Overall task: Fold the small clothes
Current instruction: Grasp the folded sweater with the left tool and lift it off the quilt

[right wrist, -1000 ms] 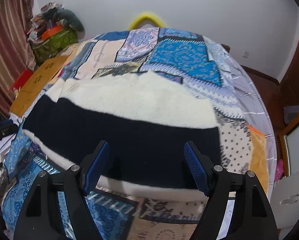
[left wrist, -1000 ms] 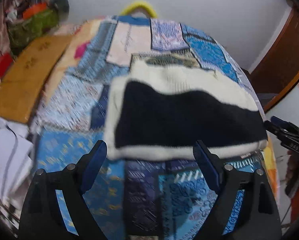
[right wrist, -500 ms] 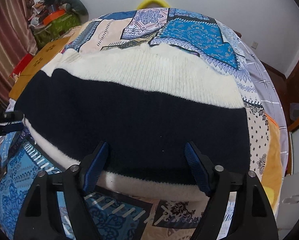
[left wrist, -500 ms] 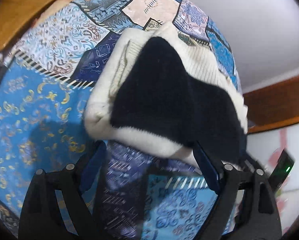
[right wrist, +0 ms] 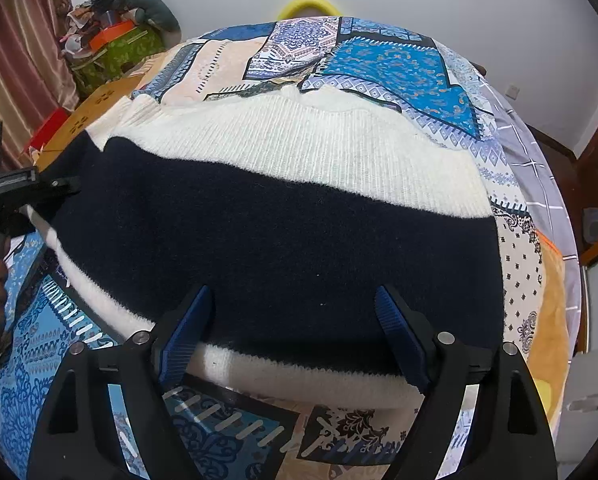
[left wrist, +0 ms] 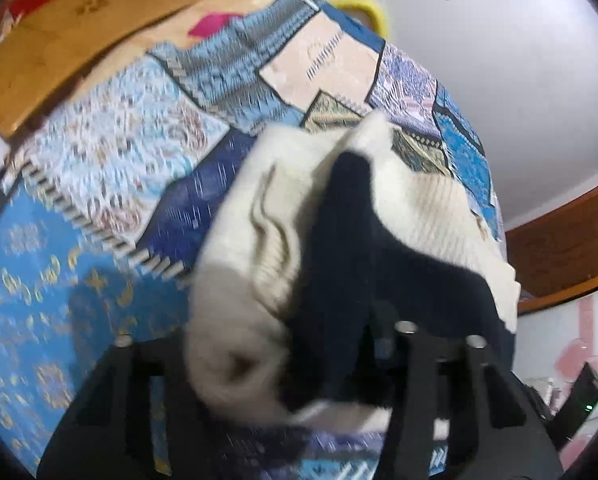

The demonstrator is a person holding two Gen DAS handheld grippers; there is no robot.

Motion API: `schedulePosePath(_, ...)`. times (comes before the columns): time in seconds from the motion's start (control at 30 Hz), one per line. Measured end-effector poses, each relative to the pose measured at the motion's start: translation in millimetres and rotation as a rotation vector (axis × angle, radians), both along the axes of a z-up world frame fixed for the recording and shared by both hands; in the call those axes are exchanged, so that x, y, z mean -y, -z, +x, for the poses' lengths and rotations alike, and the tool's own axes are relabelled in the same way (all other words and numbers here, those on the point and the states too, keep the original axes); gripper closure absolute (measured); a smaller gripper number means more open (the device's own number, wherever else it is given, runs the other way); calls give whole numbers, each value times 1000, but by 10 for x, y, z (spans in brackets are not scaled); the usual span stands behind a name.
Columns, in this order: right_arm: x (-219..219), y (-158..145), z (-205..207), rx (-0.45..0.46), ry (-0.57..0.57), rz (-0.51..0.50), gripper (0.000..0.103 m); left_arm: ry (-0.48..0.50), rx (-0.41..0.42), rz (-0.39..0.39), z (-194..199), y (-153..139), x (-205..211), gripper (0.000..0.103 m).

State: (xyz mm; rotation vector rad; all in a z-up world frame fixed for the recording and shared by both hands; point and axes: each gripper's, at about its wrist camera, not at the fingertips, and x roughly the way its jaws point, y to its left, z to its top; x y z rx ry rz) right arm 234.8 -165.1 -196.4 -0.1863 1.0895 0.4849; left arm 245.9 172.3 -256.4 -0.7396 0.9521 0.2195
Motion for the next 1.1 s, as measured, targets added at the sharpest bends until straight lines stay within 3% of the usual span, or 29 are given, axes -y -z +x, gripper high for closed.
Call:
schedulePosePath(0.1, 8, -28, 11, -1, -4, -6, 22, -9, 21, 10, 3, -42, -45, 72)
schedulePosePath(0.23, 84, -104, 57, 16, 17, -16, 22, -12, 57, 51, -98, -159, -115, 75)
schedulePosePath(0.5, 323, -232, 168, 22, 77, -3, 22, -127, 65, 271, -229, -605, -427, 76)
schedulePosePath(0.7, 291, -296, 163, 39, 58, -1, 22, -161, 86, 360, -192, -925, -574, 76)
schedulePosePath(0.93, 232, -145, 138, 0, 42, 16, 22, -52, 157, 461, 133, -1372, -55, 76)
schedulePosePath(1.1, 300, -50, 126, -46, 65, 61, 22, 59, 195, 485, 482, -1632, 471, 76)
